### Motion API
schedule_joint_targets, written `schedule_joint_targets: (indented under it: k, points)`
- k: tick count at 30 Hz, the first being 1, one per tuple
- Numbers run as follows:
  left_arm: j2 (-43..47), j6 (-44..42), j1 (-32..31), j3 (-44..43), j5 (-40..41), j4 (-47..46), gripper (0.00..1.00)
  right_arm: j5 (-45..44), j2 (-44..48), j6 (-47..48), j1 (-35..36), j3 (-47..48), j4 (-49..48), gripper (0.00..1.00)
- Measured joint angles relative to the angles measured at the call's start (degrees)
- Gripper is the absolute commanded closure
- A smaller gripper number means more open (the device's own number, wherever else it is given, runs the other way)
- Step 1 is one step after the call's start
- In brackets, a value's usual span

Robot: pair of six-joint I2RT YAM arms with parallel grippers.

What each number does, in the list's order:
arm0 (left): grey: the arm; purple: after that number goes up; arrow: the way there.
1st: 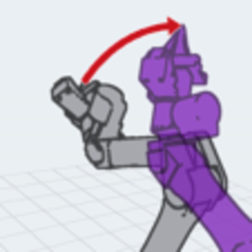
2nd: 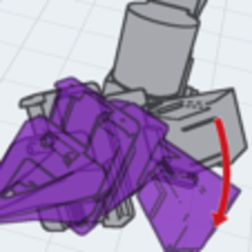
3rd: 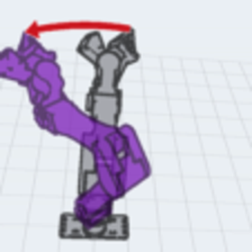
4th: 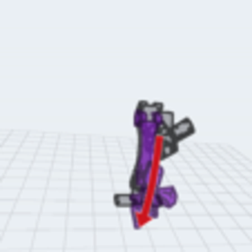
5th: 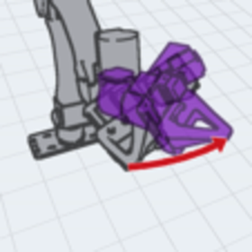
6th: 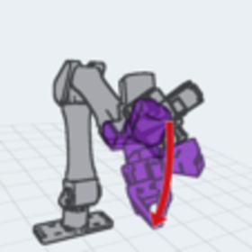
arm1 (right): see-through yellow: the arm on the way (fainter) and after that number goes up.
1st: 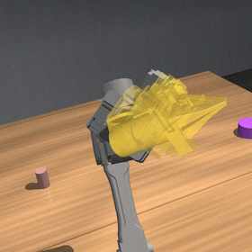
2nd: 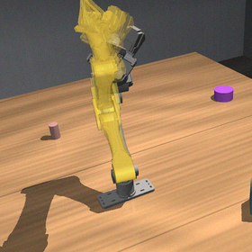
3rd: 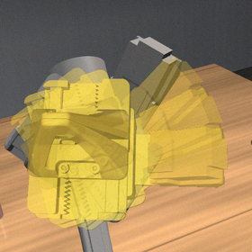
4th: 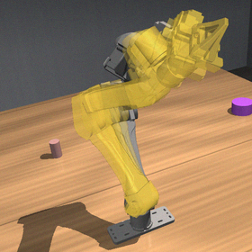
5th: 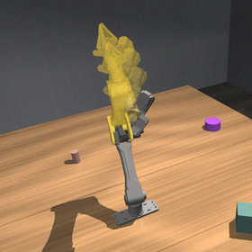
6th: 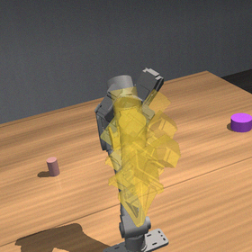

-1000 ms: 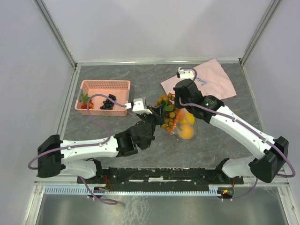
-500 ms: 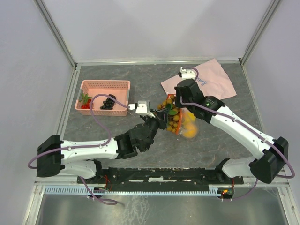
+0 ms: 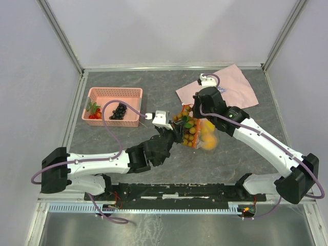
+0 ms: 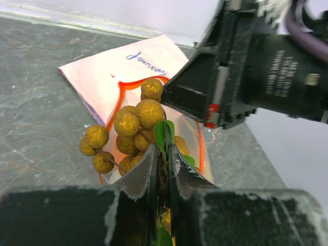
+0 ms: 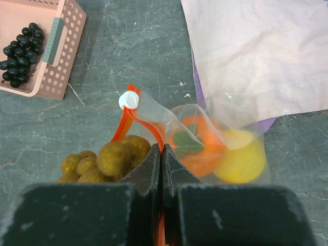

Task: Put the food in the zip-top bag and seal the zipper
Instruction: Place the fake fruit in the zipper food storage bag.

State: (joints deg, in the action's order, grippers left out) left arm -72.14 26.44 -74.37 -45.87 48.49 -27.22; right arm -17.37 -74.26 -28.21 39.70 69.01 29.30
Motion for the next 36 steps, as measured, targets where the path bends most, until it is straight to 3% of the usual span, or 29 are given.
schedule_joint_targets:
  k: [9, 17, 19, 28, 36]
  points:
    - [-2.51, 6.01, 0.22, -3.37, 5.01, 10.58, 0.97, 1.70, 1.55, 0.24, -0.09, -0.50, -0.04, 0.96]
    - [-3.34, 6.73, 0.52, -5.53, 2.36, 13.44, 0.97, 2.95, 1.68, 0.59, -0.13, -0.52, -0.31, 0.96]
    - [-3.82, 6.69, 0.55, -6.14, 0.70, 13.44, 0.92, 4.00, 1.64, 0.59, -0.17, -0.52, -0.59, 0.96]
    - [-4.20, 5.86, 0.74, -8.98, -4.44, 14.86, 0.46, 6.80, 1.33, 0.61, -0.46, -1.11, -2.34, 0.96]
    - [-1.92, 5.44, 1.44, -10.43, -6.71, 20.76, 0.29, 8.48, 1.22, 0.59, -1.66, -1.44, -2.93, 0.96]
